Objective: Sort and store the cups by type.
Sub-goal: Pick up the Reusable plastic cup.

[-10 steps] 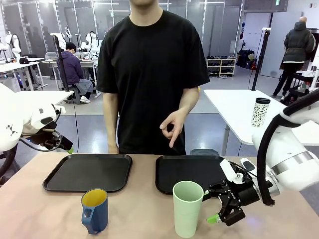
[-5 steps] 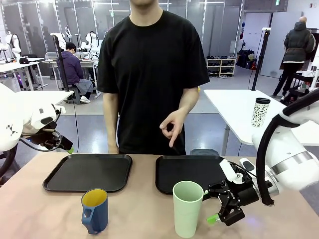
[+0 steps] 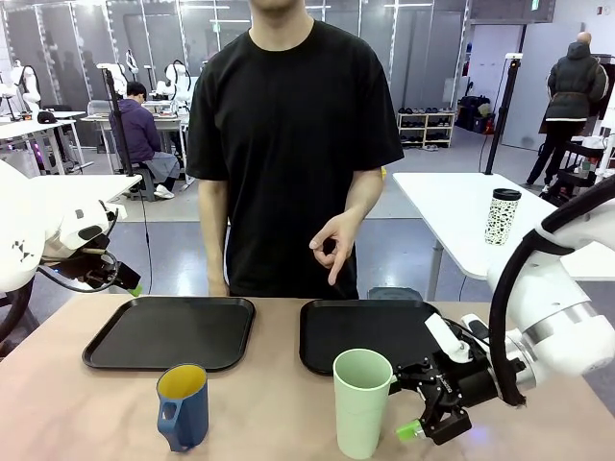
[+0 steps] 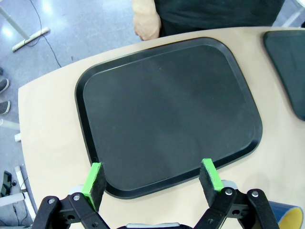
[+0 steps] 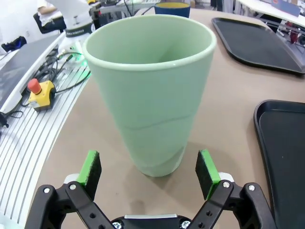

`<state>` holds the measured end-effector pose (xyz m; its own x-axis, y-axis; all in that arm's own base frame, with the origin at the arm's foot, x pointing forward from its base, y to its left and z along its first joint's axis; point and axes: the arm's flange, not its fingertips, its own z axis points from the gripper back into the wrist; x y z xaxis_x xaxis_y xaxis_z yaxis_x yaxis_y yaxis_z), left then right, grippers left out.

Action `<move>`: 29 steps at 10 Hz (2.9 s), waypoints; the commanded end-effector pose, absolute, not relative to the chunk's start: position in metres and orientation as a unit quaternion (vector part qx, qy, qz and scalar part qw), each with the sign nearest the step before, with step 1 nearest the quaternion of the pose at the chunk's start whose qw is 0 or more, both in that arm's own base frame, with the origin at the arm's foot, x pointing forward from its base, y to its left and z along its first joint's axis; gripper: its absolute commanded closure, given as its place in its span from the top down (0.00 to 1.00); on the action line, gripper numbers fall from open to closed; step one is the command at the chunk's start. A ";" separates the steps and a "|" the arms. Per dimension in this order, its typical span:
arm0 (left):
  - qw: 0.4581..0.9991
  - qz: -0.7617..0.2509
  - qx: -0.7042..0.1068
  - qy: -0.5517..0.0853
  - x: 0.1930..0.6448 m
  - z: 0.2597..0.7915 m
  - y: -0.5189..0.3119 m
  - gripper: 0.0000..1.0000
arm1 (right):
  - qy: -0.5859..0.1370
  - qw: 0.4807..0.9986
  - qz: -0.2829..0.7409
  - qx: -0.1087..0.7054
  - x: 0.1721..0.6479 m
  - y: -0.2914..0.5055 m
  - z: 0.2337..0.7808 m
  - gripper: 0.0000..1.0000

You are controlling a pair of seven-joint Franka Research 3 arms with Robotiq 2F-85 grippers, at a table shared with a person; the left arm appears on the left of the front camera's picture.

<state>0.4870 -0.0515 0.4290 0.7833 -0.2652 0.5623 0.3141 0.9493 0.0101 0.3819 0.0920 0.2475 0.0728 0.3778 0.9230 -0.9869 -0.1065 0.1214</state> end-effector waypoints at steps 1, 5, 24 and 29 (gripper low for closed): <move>0.942 -0.154 -0.041 -0.294 0.488 0.431 -0.051 1.00 | -0.373 0.568 0.576 0.454 0.386 0.088 0.237 1.00; 0.942 -0.154 -0.041 -0.294 0.488 0.431 -0.051 1.00 | -0.414 0.542 0.560 0.470 0.381 0.091 0.222 1.00; 0.942 -0.154 -0.041 -0.294 0.488 0.431 -0.051 1.00 | -0.393 0.500 0.567 0.524 0.389 0.136 0.201 1.00; 0.942 -0.154 -0.041 -0.294 0.488 0.431 -0.051 1.00 | -0.383 0.487 0.562 0.547 0.395 0.150 0.191 1.00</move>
